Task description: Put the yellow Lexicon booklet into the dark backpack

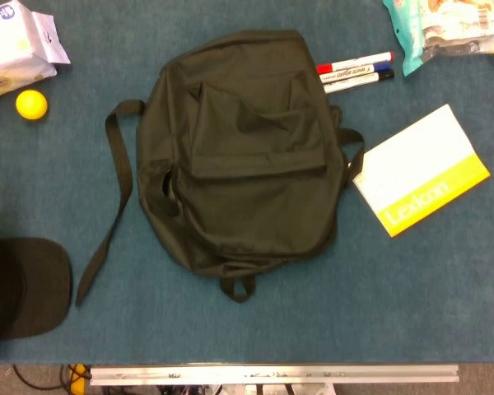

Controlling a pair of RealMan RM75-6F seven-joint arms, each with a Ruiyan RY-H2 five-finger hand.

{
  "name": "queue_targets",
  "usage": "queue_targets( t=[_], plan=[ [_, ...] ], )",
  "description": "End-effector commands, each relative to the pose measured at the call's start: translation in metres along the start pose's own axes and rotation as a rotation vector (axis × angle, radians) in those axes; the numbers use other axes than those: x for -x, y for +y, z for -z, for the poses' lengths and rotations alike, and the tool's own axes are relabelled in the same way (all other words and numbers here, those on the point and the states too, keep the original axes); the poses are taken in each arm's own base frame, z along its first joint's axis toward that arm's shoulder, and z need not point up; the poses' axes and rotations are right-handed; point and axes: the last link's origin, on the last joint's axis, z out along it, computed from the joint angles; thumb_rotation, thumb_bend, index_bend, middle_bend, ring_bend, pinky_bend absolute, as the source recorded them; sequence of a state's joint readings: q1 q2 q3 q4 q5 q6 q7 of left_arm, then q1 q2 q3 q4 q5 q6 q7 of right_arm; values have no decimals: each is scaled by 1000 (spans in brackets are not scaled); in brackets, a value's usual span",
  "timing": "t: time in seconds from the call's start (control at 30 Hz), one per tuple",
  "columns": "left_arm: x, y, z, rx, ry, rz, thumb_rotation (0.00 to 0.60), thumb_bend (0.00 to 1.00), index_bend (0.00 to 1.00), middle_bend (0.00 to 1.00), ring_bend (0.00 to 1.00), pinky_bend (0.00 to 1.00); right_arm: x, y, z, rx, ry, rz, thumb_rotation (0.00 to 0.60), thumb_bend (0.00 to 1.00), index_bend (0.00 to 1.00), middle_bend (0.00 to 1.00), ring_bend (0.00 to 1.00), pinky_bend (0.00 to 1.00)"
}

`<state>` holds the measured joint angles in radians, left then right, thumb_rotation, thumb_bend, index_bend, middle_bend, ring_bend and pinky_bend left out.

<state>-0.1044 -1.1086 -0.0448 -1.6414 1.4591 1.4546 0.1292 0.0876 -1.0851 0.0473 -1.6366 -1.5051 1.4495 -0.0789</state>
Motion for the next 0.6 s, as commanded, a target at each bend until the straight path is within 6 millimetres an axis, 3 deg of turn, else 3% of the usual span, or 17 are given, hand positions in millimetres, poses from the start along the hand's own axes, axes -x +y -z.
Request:
queue_targets(
  t=[0.03, 0.4, 0.6],
  plan=[
    [1, 1, 0, 2, -5, -2, 600, 294, 300, 282, 207, 219, 1, 0, -1, -5, -5, -1, 600, 0, 362, 424, 293, 327],
    [0, 4, 0, 13, 9, 2, 600, 293, 301, 282, 206, 219, 0, -7, -5, -59, -25, 13, 600, 0, 362, 424, 293, 327],
    [-1, 5, 1, 18, 11, 3, 600, 293, 301, 282, 206, 219, 11, -23, -10, -172, -117, 76, 600, 0, 362, 424, 293, 327]
  ],
)
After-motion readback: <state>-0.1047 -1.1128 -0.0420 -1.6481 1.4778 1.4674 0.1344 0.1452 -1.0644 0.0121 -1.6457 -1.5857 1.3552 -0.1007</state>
